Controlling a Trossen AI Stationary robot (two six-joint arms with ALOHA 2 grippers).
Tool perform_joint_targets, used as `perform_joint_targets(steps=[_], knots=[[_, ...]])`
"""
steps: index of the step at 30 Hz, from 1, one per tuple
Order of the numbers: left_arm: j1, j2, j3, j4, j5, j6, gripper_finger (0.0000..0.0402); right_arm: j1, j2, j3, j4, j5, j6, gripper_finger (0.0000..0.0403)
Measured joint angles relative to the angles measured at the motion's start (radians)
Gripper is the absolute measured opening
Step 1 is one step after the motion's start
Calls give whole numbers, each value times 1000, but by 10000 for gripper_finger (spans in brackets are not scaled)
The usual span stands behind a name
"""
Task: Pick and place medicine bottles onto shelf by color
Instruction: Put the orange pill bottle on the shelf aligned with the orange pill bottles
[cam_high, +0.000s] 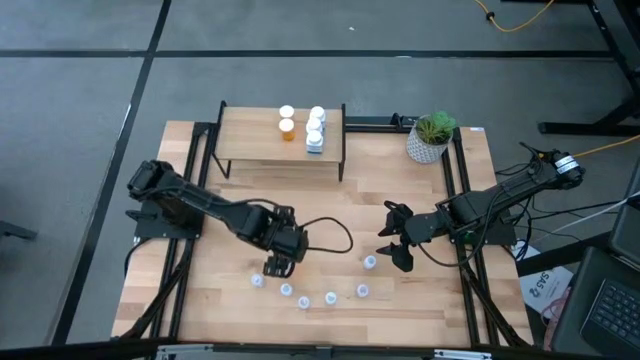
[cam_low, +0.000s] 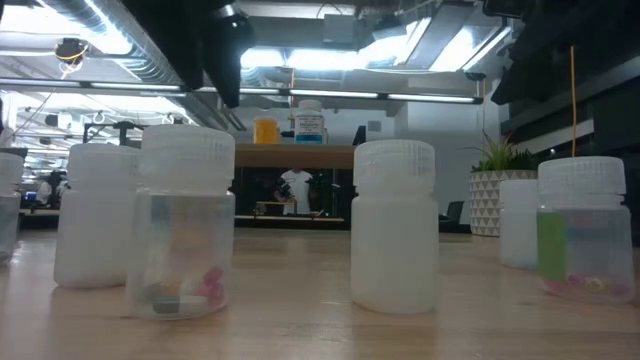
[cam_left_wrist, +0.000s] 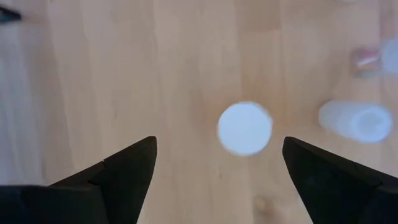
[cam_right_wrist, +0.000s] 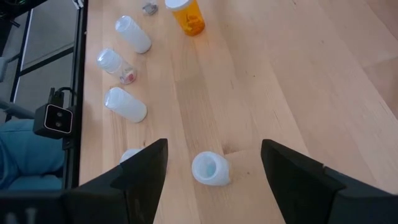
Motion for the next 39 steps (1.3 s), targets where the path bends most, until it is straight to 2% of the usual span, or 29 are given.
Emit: perform_joint_targets(steps=[3, 11, 20, 39], knots=[[-20, 0, -19, 48, -1, -21, 343, 0, 0, 0, 0, 0, 0, 261], [-52, 0, -87, 85, -6, -206, 343, 0, 0, 0, 0, 0, 0, 261], [-107, 16, -97, 140, -31, -188, 343, 0, 0, 0, 0, 0, 0, 261], [-67, 105, -98, 151, -38, -208, 343, 0, 1, 0, 6, 0, 0, 261]])
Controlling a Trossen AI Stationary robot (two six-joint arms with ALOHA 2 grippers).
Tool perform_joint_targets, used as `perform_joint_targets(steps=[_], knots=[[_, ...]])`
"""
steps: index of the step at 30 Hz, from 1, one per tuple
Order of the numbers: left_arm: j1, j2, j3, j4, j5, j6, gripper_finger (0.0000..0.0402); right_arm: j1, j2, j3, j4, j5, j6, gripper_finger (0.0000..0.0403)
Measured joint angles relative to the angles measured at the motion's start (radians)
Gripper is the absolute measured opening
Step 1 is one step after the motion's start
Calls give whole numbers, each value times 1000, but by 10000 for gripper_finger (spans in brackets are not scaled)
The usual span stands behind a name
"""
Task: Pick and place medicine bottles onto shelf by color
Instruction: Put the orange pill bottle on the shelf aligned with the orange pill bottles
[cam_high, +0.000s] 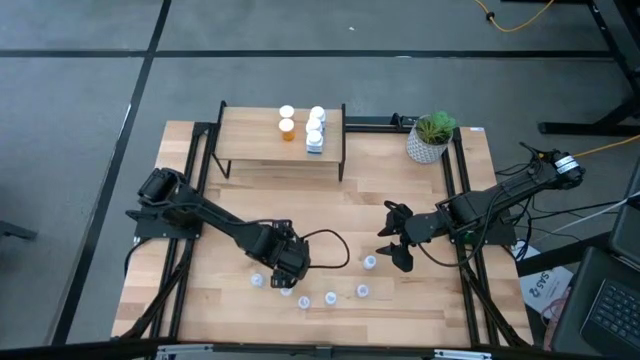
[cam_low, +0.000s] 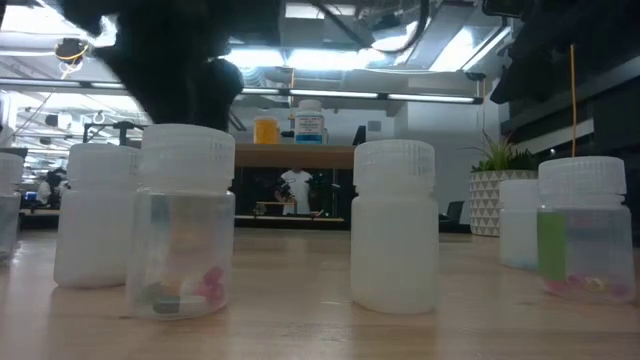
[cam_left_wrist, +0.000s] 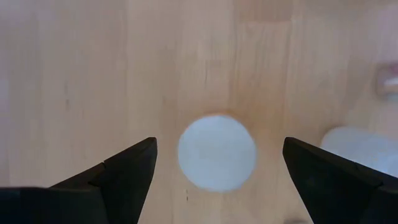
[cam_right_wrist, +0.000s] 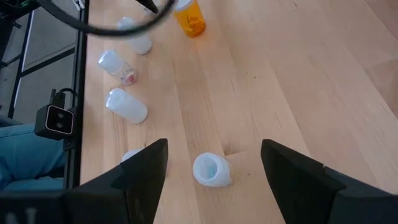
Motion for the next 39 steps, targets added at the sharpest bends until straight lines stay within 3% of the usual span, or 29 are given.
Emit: perform_joint_targets(steps=[23, 39], knots=[[24, 72, 0, -16, 6, -102, 339, 0, 0, 0, 4, 0, 0, 261], [32, 72, 0, -3, 43, -105, 209, 0, 0, 0, 5, 0, 0, 261]])
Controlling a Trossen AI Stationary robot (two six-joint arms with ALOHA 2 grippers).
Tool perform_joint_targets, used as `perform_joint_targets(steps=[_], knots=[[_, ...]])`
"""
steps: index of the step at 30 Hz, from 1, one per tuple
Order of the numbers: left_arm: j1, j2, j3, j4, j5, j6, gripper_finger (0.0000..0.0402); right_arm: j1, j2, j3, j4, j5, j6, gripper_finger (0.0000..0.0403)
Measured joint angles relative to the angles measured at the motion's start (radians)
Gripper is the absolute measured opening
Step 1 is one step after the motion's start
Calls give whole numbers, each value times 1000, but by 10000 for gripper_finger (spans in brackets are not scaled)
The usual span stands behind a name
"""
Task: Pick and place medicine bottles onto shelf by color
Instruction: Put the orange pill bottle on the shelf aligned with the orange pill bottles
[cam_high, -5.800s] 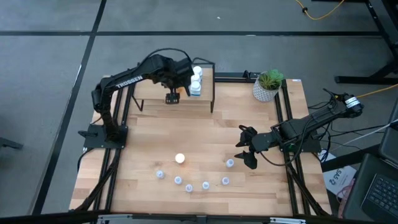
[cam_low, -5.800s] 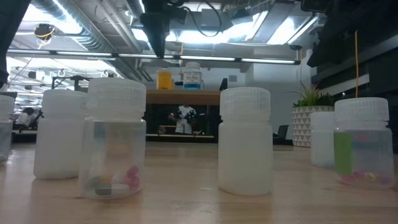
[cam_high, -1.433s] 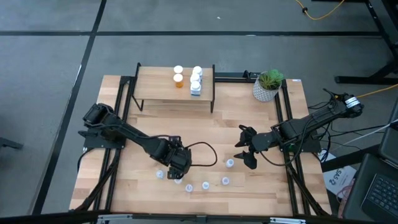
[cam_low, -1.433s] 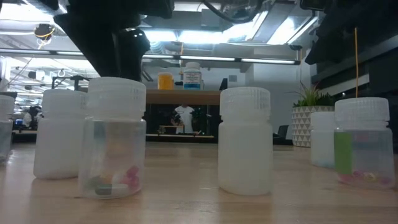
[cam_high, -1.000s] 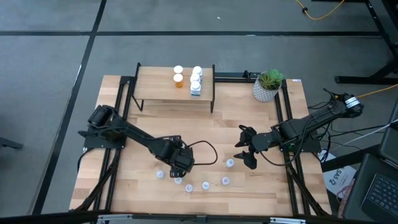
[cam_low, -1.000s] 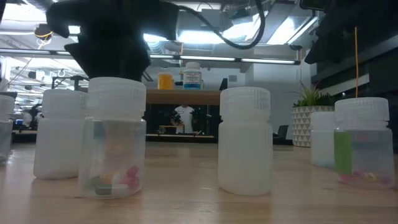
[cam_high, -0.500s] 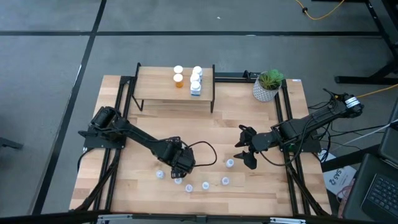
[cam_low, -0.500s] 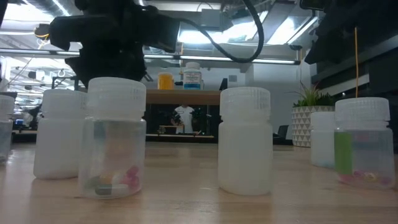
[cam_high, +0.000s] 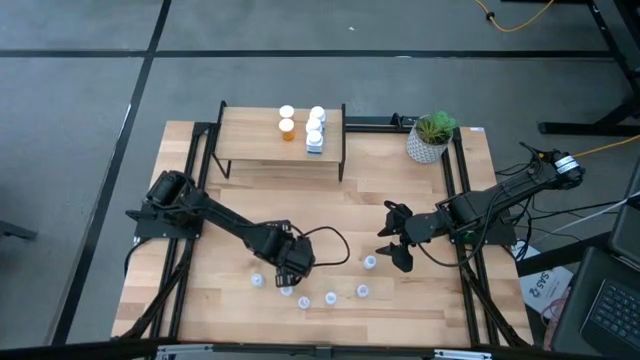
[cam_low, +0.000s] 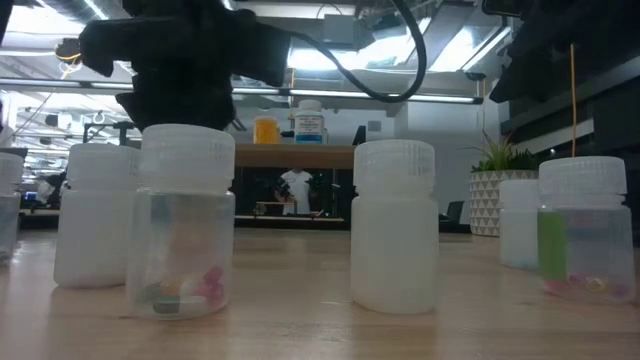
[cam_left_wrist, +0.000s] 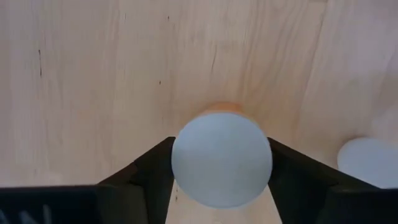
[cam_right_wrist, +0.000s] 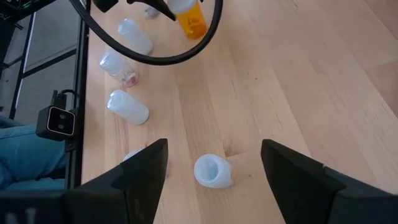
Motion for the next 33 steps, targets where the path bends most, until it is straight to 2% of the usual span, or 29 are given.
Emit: perform_joint_targets(steps=[10, 13, 20, 26, 31, 33], knots=[[45, -14, 17, -22, 43, 19, 189, 0, 0, 0, 0, 0, 0, 261], [67, -47, 72, -93, 31, 43, 188, 0, 0, 0, 0, 0, 0, 261], [168, -132, 263, -344, -93, 140, 187, 0, 0, 0, 0, 0, 0, 261], [331, -173, 405, -461, -152, 308, 187, 0, 0, 0, 1, 0, 0, 261], [528, -170, 441, -461, -126, 481, 187, 0, 0, 0, 1, 0, 0, 261], [605, -169, 441, -445, -77, 541, 187, 0, 0, 0, 1, 0, 0, 261]])
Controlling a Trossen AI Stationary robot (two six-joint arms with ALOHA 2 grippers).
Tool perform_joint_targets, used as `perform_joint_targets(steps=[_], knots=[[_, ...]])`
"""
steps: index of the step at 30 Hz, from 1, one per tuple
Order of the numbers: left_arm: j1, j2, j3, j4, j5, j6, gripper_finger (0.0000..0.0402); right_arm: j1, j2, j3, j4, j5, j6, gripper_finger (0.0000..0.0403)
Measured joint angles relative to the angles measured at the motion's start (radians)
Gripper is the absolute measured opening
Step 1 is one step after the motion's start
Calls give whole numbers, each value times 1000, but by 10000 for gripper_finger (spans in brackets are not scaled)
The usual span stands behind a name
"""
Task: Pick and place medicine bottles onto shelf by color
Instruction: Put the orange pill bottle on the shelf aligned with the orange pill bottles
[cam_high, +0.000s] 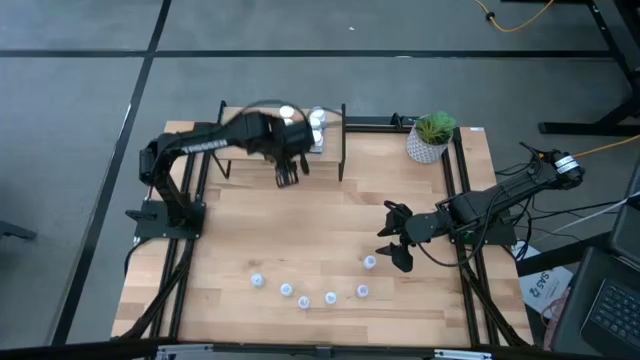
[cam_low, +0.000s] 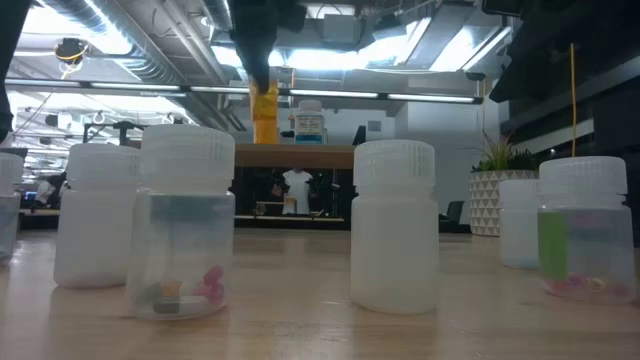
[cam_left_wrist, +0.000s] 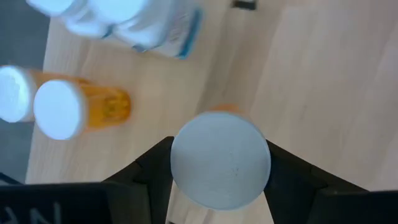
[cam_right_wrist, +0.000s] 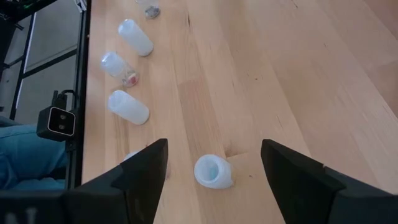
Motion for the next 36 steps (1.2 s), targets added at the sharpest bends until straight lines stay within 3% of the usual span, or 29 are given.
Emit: perform_joint_targets(steps=[8, 36], knots=[[174, 4, 0, 14, 89, 109, 188, 0, 0, 0, 0, 0, 0, 261], [234, 19, -45, 102, 107, 158, 189, 0, 0, 0, 0, 0, 0, 261]])
